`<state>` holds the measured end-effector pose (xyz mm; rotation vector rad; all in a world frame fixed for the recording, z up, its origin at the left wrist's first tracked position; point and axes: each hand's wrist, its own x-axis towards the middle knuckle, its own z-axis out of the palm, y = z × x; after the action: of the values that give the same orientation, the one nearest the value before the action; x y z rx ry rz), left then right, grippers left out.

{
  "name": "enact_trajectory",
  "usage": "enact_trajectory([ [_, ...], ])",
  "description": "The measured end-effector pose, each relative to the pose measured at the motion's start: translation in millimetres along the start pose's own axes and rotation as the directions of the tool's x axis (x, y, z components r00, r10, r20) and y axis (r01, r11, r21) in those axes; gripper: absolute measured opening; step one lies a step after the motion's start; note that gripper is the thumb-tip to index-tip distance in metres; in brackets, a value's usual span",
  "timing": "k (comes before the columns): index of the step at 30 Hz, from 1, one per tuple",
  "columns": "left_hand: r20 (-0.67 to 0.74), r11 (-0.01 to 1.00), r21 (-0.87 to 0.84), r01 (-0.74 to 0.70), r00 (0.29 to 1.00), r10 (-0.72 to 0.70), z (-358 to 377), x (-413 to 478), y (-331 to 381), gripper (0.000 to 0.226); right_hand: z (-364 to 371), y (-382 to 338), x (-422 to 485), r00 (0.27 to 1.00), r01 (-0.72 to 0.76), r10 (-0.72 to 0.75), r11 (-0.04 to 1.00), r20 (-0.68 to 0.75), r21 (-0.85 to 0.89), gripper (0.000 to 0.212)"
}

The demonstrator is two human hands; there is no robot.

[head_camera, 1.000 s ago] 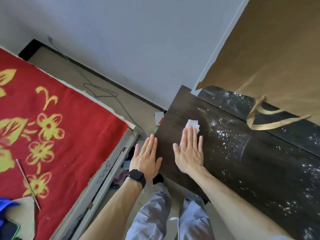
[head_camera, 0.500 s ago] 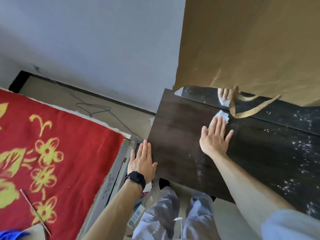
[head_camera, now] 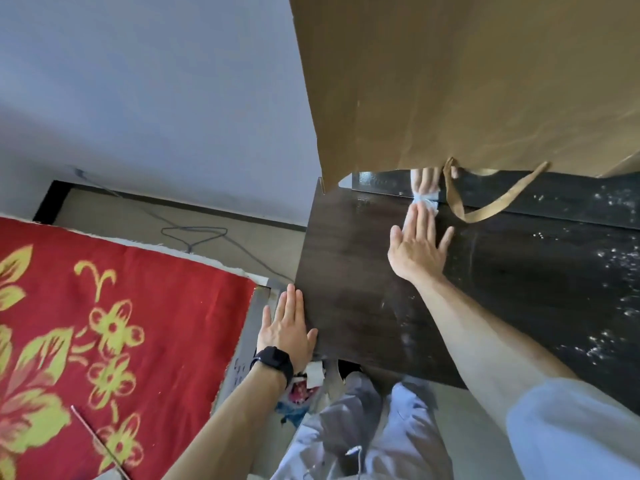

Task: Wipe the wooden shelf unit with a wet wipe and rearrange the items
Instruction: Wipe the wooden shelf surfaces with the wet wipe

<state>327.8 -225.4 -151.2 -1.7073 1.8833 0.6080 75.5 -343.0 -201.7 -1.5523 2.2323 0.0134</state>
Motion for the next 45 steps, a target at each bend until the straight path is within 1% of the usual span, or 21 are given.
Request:
enact_trajectory([
  [2,-0.019,1.000,0.001,-0.004,1.000,0.004,1.6,0.3,-1.0,0.079,-8.1,23.1,-7.4,0.991,-0.129,0.129,0.991,-0.020,0.028,0.065],
  [4,-0.029,1.000,-0.014,0.004,1.000,-0.005,3.7,1.8,-0.2,0.079,-8.7,13.6,-9.6,0.987,-0.161,0.161,0.987,-0.027,0.024,0.067],
  [5,-0.029,1.000,-0.023,0.008,1.000,-0.009,4.3,1.9,0.9,0.079,-5.4,-0.7,-9.5,0.994,-0.108,0.108,0.994,-0.013,0.005,0.068],
  [7,-0.038,1.000,-0.028,0.015,0.999,-0.016,6.4,2.8,2.2,0.079,9.7,-37.9,-13.5,0.990,0.142,-0.141,0.988,0.024,-0.062,0.068],
  [9,-0.037,0.999,-0.024,0.022,0.999,-0.023,7.7,4.1,2.8,0.079,21.1,-63.1,-17.1,0.932,0.361,-0.354,0.926,0.078,-0.112,0.066],
  [11,-0.036,0.999,-0.011,0.033,0.999,-0.034,8.7,4.8,3.5,0.080,17.7,-58.6,-6.6,0.910,0.413,-0.403,0.901,0.101,-0.130,0.064],
  [15,-0.023,0.999,-0.009,0.049,0.999,-0.049,7.6,2.6,7.9,0.081,-2.2,0.0,4.4,0.987,0.161,-0.157,0.980,0.043,-0.116,0.066],
  [17,-0.016,0.998,-0.021,0.053,0.998,-0.053,5.7,2.5,9.1,0.081,-5.2,2.6,-0.2,0.999,0.049,-0.046,0.994,0.027,-0.103,0.068],
  [18,-0.017,0.998,-0.026,0.054,0.998,-0.055,5.4,2.9,9.3,0.081,-4.0,-9.3,-2.9,0.999,0.035,-0.033,0.995,0.023,-0.094,0.070],
  [20,-0.018,0.998,-0.033,0.053,0.998,-0.053,4.8,2.6,9.7,0.081,5.5,-44.8,-7.9,0.988,0.148,-0.144,0.984,0.051,-0.098,0.070],
  [22,-0.021,0.998,-0.036,0.055,0.998,-0.055,4.8,3.0,9.3,0.081,21.7,-80.7,-7.6,0.923,0.384,-0.378,0.917,0.073,-0.110,0.068],
  [23,-0.018,0.997,-0.040,0.058,0.998,-0.059,5.1,3.5,9.1,0.081,25.1,-95.3,-3.4,0.886,0.462,-0.454,0.882,0.091,-0.095,0.067],
  [25,-0.014,0.997,-0.044,0.068,0.998,-0.069,5.7,3.5,9.3,0.081,25.7,-107.2,11.5,0.868,0.493,-0.482,0.866,0.122,-0.082,0.066],
  [28,-0.010,0.996,-0.054,0.073,0.997,-0.074,3.3,2.8,10.8,0.081,19.5,-83.5,17.4,0.911,0.407,-0.400,0.911,0.096,-0.064,0.066],
  [32,-0.023,0.995,-0.071,0.072,0.997,-0.073,-0.7,-1.0,12.9,0.083,6.6,-9.1,-8.6,0.994,0.108,-0.108,0.993,0.004,-0.044,0.069],
  [35,-0.023,0.992,-0.105,0.075,0.997,-0.078,2.1,0.3,12.5,0.084,-3.9,23.0,-21.0,0.995,-0.101,0.101,0.995,0.006,-0.014,0.071],
  [37,-0.036,0.988,-0.131,0.079,0.996,-0.084,4.9,1.0,13.2,0.084,1.7,12.6,-30.4,0.991,-0.129,0.129,0.992,-0.021,0.012,0.074],
  [38,-0.045,0.987,-0.141,0.076,0.996,-0.083,6.4,1.8,12.8,0.084,8.7,-0.8,-38.6,0.997,-0.072,0.072,0.997,-0.033,0.000,0.074],
  [40,-0.067,0.987,-0.149,0.062,0.995,-0.072,10.4,2.4,10.5,0.084,31.1,-35.3,-63.4,0.987,0.161,-0.162,0.986,-0.012,-0.039,0.072],
  [43,-0.109,0.988,-0.147,0.036,0.993,-0.053,19.4,2.1,6.6,0.084,59.2,-68.0,-97.9,0.865,0.501,-0.492,0.860,0.101,-0.100,0.068],
  [45,-0.145,0.987,-0.158,0.023,0.988,-0.046,25.2,1.7,4.9,0.084,51.6,-52.6,-89.3,0.818,0.574,-0.562,0.812,0.123,-0.107,0.066],
])
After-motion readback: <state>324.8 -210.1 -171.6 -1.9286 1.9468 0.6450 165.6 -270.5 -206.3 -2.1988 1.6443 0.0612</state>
